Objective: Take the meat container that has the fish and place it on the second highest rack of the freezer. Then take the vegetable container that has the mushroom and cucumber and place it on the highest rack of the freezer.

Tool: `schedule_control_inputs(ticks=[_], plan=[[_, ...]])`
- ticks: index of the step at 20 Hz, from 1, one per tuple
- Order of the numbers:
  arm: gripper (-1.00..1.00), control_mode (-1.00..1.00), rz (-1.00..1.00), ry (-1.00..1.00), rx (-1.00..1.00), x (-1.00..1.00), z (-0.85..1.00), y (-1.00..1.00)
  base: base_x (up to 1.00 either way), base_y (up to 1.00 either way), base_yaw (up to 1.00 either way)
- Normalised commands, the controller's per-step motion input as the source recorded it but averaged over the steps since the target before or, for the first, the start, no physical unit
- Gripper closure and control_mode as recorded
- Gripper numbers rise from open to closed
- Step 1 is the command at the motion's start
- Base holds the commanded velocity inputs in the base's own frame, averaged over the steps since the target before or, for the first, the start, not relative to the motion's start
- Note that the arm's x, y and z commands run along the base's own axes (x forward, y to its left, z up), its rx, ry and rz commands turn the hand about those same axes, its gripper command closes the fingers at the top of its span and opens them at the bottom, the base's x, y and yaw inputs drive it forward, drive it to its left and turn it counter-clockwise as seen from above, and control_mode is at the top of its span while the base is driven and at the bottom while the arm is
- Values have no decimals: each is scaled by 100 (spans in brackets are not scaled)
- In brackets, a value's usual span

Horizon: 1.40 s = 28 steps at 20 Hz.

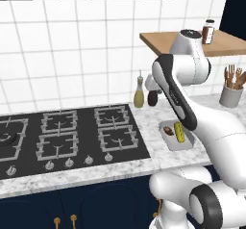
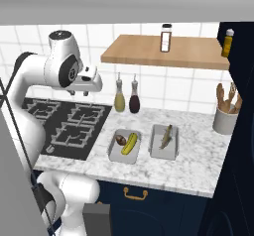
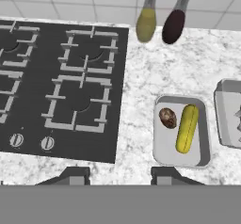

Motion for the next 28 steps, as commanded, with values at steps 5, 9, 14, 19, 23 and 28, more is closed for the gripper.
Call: schedule_control_inputs(ticks=[5, 9, 14, 19, 23, 28], plan=[[-100, -100, -3, -1, 2, -20, 0, -28, 0, 0, 0], [-100, -100, -26, 7, 20, -11, -10, -100, 0, 0, 0], [-100, -100, -42, 21, 21, 0, -35, -100, 0, 0, 0], [-100, -100, -51, 24, 17, 2, -66, -100, 0, 0, 0], [-100, -100, -52, 20, 13, 16, -65, -100, 0, 0, 0], [-100, -100, -49, 17, 11, 16, -63, -97, 0, 0, 0]])
